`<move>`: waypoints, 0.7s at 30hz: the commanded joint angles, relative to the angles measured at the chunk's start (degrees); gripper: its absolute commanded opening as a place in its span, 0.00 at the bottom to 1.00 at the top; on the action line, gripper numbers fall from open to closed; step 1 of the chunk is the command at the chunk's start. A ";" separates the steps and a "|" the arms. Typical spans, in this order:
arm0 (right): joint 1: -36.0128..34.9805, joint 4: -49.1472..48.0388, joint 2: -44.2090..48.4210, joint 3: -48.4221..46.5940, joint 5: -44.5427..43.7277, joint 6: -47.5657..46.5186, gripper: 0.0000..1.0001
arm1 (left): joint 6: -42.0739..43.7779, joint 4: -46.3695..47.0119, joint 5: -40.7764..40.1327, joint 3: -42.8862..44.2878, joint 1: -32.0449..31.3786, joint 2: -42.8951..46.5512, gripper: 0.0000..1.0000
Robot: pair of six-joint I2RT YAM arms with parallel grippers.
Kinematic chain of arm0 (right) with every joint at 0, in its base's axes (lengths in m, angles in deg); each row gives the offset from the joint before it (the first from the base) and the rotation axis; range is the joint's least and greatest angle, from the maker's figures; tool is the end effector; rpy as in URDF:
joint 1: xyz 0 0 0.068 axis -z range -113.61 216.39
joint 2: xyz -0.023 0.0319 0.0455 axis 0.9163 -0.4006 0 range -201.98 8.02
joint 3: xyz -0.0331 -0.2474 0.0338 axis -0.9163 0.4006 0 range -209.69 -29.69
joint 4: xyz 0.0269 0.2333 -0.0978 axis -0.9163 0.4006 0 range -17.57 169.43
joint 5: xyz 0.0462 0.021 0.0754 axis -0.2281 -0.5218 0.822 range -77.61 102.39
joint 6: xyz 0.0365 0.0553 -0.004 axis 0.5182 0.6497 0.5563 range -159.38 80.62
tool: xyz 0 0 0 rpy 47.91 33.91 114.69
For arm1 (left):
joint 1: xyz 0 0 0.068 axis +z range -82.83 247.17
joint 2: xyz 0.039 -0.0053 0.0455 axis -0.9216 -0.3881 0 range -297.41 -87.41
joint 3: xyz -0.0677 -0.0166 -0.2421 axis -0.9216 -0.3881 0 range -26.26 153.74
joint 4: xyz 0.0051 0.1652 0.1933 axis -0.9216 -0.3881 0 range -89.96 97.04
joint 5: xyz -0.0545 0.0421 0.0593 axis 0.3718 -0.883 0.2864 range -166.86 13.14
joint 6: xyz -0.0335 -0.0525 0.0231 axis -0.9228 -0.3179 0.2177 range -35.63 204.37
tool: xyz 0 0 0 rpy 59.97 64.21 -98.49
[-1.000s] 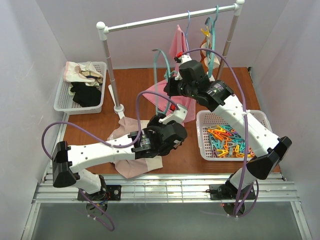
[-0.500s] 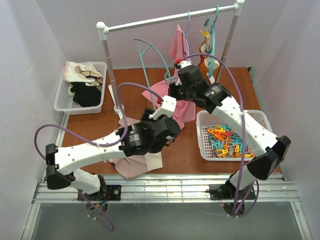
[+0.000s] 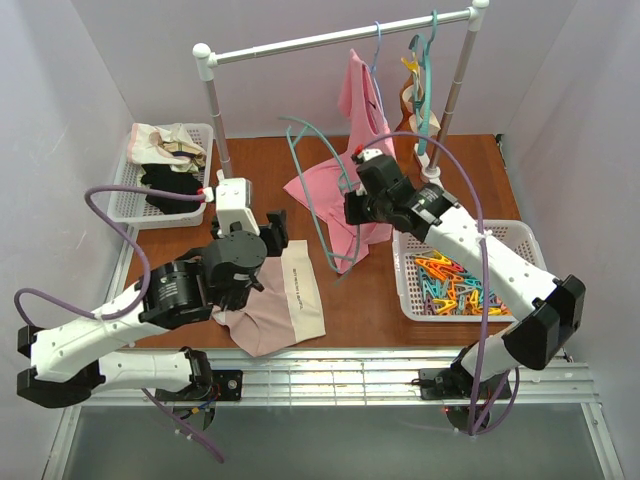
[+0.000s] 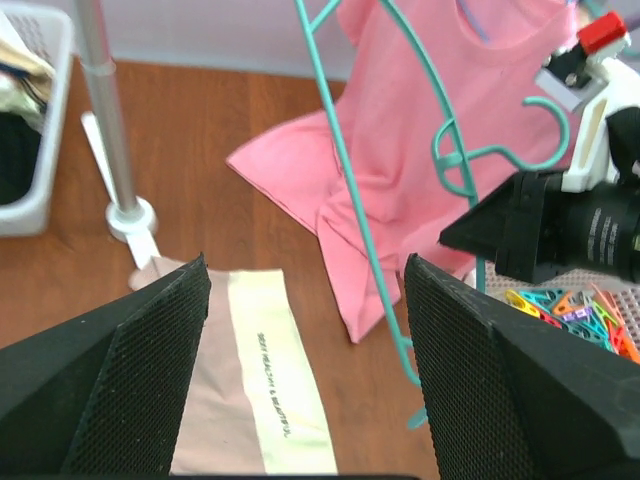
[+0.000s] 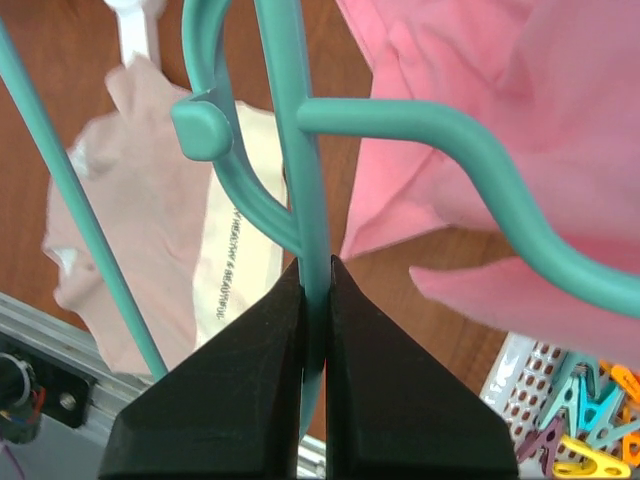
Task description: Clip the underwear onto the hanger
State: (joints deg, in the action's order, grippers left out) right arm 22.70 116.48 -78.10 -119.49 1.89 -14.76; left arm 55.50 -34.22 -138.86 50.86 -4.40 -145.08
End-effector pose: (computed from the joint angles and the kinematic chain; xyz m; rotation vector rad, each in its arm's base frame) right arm 0.2471 0.2227 0.3489 -0.2840 2.2791 0.4213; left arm 0.1029 -0.1616 0.4172 -0.0240 1.7509 -0.2204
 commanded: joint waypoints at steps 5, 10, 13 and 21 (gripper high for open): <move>-0.70 -7.31 6.40 16.92 3.56 1.22 0.01 | -10.59 8.90 27.14 -16.11 13.44 2.48 0.71; -3.33 -11.08 7.20 24.65 5.75 3.32 0.01 | -12.88 8.03 30.71 -16.57 15.06 -3.41 0.71; -5.18 -12.32 5.97 25.55 7.16 5.52 0.01 | -13.85 8.38 31.94 -17.79 15.85 -4.91 0.70; -11.50 -18.29 2.81 29.59 4.88 15.09 0.01 | -9.64 10.84 39.41 -22.28 21.21 -9.30 0.63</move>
State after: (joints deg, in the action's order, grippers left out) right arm 13.02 102.95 -74.69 -91.62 7.85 -5.12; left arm 43.77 -24.34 -103.19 29.57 15.92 -153.21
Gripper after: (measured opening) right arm 0.028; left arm 0.639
